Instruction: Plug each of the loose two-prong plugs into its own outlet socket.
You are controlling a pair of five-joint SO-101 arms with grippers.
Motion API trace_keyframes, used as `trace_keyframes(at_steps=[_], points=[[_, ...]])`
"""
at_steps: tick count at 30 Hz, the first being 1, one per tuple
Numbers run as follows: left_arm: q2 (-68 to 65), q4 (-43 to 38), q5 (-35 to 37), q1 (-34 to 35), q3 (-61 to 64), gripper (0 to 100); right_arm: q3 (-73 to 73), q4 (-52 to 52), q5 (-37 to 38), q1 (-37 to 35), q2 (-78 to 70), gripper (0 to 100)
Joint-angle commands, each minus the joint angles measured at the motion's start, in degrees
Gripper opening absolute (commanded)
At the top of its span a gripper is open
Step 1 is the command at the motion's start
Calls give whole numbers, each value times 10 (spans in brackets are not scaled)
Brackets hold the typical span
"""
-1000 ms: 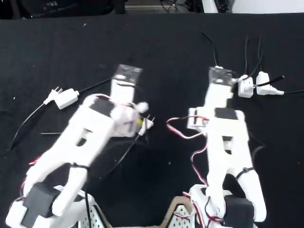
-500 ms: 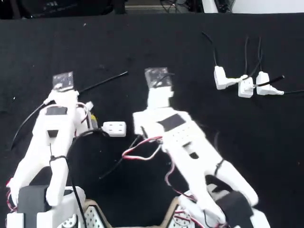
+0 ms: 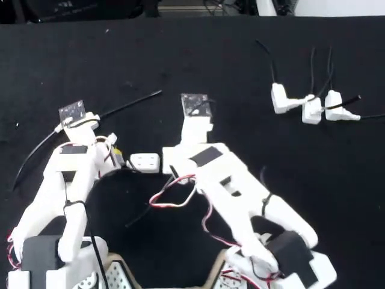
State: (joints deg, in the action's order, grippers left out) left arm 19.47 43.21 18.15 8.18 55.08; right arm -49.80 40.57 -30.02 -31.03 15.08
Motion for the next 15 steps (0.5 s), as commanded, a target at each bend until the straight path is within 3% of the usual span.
trace_keyframes(at_steps=[1, 5, 12, 15], points=[[20, -6, 5, 4, -4, 223, 16, -9, -12, 15, -22, 198], [20, -5, 5, 4, -5, 223, 57, 4, -14, 62, -84, 198], [20, -3, 5, 4, -7, 223, 211, 111, -9, 64, -213, 185], [20, -3, 5, 4, -7, 223, 269, 178, -8, 62, -251, 73]])
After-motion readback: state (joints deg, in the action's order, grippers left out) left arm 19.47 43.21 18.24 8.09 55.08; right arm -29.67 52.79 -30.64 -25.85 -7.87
